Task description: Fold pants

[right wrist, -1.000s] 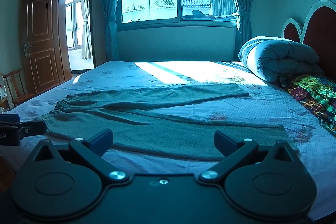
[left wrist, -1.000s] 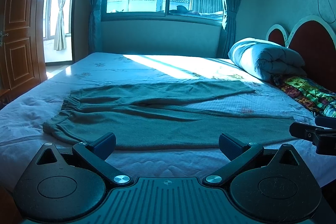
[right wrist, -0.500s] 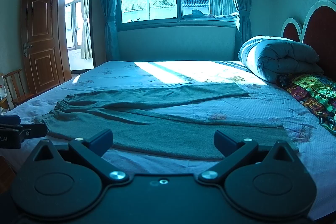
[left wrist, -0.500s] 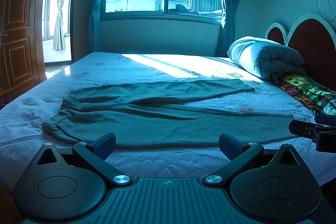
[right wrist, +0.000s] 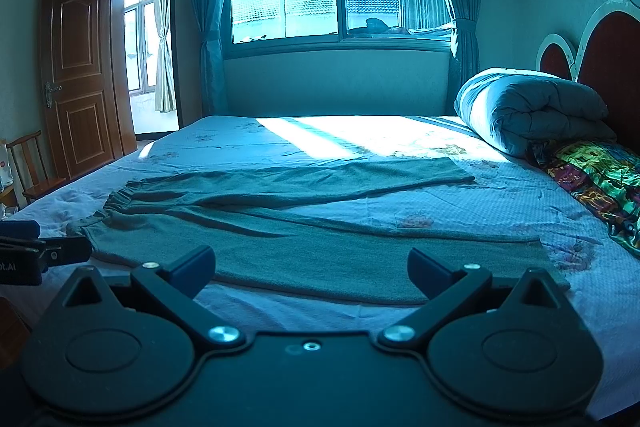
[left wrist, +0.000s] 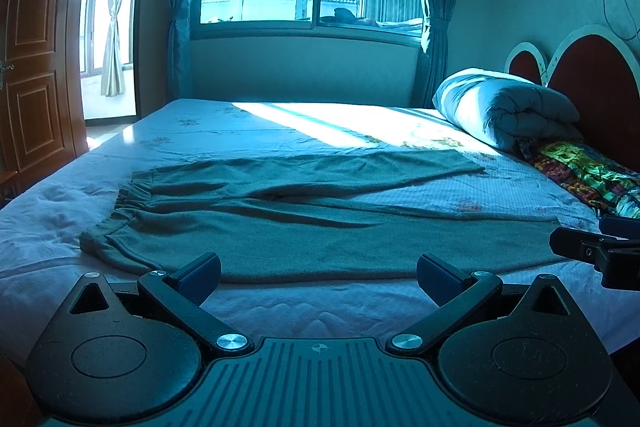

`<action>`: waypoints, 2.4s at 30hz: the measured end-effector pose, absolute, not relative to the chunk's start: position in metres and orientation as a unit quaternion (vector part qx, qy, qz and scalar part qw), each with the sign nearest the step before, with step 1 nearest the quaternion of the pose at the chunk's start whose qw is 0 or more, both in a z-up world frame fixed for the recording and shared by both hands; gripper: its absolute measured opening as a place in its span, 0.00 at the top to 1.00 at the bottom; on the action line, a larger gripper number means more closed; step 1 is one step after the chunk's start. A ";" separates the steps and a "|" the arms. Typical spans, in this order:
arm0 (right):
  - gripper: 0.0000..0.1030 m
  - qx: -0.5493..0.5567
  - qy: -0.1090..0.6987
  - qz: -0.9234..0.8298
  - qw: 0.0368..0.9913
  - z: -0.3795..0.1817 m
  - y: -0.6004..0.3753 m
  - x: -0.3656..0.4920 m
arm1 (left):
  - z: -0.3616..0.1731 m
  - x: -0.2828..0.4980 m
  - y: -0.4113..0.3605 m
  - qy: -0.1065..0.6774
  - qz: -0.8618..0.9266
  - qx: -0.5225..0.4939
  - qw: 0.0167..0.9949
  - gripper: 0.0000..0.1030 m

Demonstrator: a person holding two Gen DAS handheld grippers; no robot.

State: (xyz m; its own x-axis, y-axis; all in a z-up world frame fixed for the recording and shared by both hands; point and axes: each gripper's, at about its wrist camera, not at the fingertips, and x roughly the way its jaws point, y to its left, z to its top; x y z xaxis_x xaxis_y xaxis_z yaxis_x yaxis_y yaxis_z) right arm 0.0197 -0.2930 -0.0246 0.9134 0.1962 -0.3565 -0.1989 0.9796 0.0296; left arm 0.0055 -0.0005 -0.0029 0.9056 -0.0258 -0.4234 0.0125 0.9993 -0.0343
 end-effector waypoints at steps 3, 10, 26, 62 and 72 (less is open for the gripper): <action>0.06 -0.005 0.182 0.100 0.978 -0.025 -0.293 0.019 | -0.003 0.006 0.000 0.218 -0.011 -0.016 0.976 0.00; 0.06 -0.004 0.182 0.100 0.978 -0.026 -0.293 0.020 | -0.004 0.007 0.000 0.219 -0.010 -0.015 0.975 0.00; 0.06 0.022 0.197 0.141 0.970 -0.015 -0.298 0.087 | -0.036 0.083 0.103 0.285 0.043 -0.050 0.956 0.00; 0.30 -0.165 0.319 0.232 0.904 -0.101 -0.172 0.582 | -0.146 0.484 0.366 0.362 -0.018 -0.094 0.927 0.71; 0.49 -0.191 0.391 0.271 0.859 -0.127 -0.176 0.632 | -0.157 0.494 0.371 0.363 -0.030 -0.090 0.927 0.55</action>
State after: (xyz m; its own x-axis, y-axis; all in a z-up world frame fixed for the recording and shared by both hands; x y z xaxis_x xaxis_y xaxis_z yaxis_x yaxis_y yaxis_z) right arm 0.6321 -0.1760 -0.1272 0.5474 0.3161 -0.7749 -0.6142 0.7806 -0.1154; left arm 0.4936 0.3711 -0.1571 0.7351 -0.1211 -0.6670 -0.0099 0.9819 -0.1892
